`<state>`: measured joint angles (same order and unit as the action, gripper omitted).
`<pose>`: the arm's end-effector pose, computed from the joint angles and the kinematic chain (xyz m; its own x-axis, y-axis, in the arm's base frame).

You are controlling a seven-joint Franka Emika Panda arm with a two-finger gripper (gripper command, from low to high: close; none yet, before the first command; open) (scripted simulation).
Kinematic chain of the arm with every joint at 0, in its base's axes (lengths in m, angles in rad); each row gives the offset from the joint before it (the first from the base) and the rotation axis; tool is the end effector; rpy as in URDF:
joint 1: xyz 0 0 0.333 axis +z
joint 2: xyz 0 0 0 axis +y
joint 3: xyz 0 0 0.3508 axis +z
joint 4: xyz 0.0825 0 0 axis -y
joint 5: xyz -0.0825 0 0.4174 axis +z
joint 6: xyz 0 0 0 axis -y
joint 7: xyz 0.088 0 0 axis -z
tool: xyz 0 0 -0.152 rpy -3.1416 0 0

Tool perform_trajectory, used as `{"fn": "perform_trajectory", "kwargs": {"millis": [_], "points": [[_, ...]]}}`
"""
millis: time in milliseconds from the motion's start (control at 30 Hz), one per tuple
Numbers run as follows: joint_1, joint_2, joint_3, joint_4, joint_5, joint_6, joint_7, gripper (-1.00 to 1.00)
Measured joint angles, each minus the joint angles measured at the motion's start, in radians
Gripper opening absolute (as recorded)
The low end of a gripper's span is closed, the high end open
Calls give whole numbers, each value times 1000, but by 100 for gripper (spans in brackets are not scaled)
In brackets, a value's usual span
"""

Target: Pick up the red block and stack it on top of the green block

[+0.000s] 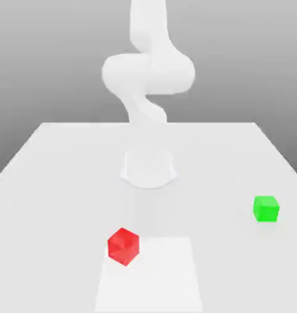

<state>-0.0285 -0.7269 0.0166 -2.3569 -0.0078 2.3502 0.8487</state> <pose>0.4165 -0.0036 0.6514 0.4852 -0.7498 0.4499 -0.5745 -0.6613 -0.4824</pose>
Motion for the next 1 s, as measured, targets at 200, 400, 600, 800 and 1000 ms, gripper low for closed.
{"fn": "perform_trajectory", "kwargs": {"millis": [200,400,600,800,1000], "points": [[-74,212,34,-156,-22,141,139,0],[-135,427,46,-311,-33,283,272,0],[-171,674,33,-471,4,451,376,0],[-159,893,12,-460,-16,633,406,0],[-152,928,5,-455,-23,664,412,-100]]}}
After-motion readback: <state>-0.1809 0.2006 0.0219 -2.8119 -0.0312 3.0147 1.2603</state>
